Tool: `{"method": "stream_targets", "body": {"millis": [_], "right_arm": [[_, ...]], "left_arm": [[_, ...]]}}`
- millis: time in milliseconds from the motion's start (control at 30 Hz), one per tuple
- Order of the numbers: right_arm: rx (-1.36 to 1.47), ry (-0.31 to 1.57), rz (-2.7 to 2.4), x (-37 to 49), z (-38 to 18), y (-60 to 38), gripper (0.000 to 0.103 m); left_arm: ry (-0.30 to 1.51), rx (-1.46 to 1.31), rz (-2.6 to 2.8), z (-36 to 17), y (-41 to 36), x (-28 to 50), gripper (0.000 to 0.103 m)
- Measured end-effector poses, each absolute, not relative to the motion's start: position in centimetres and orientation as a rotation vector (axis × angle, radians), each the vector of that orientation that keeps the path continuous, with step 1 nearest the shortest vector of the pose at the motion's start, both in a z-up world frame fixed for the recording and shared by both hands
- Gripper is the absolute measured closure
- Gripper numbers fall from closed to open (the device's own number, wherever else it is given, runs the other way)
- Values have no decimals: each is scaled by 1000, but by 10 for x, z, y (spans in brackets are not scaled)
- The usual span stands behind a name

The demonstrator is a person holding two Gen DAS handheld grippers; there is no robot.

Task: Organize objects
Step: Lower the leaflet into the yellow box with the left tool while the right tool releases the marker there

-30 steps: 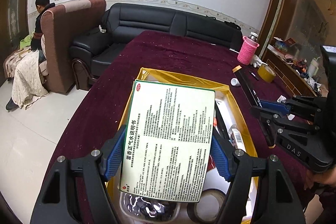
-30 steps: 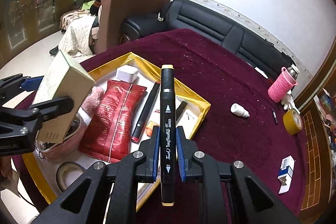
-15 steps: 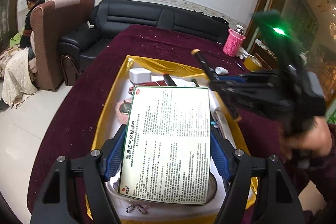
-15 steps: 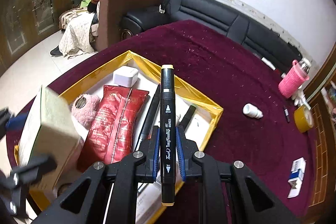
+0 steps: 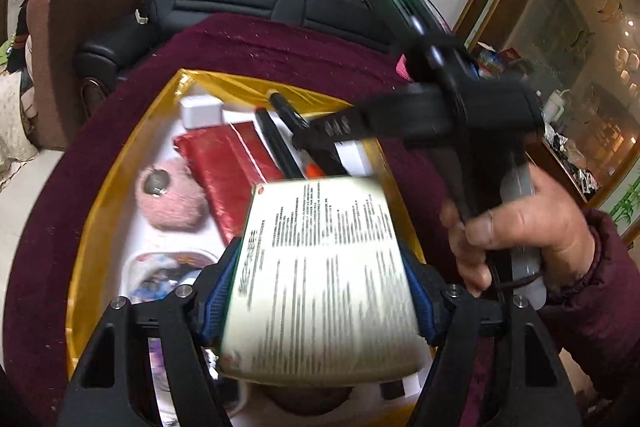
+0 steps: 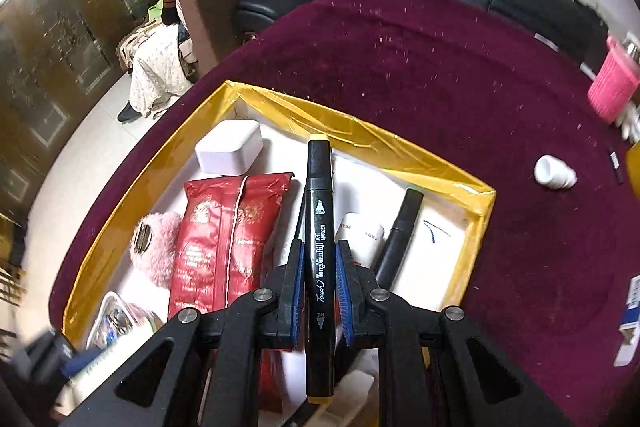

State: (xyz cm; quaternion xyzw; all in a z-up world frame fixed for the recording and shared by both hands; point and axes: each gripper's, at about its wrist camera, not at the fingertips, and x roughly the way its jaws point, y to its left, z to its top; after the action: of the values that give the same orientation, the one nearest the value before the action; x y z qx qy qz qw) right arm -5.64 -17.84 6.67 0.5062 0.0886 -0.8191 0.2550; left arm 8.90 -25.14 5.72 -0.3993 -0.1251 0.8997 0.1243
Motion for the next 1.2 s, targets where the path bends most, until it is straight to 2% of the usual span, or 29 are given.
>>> {"method": "stream_targets", "body": {"millis": [300,667,767,833,900,1200], "right_arm": [[1400,221,-2161,-64,60,-191,86],[1446,122,-2121,-74,54,-177,84],[1428,84,-2118,-71,60,-172,76],[1406,83,-2121,-67,66,-169,65],[1385,96,-2130,-60,71,-168,60],[1324,135,-2143,-33,84,-158,53]], "left_arm": [[-397,-1169,2631,47,-243,89,31],[-327,-1227,2687,41,-233,87,28],[-329,-1237,2692,42,-233,88,25],[-321,-1240,2703,44,-232,91,23],[-310,-1240,2719,46,-231,91,22],[-188,-1215,2845,62,-222,105,17]]}}
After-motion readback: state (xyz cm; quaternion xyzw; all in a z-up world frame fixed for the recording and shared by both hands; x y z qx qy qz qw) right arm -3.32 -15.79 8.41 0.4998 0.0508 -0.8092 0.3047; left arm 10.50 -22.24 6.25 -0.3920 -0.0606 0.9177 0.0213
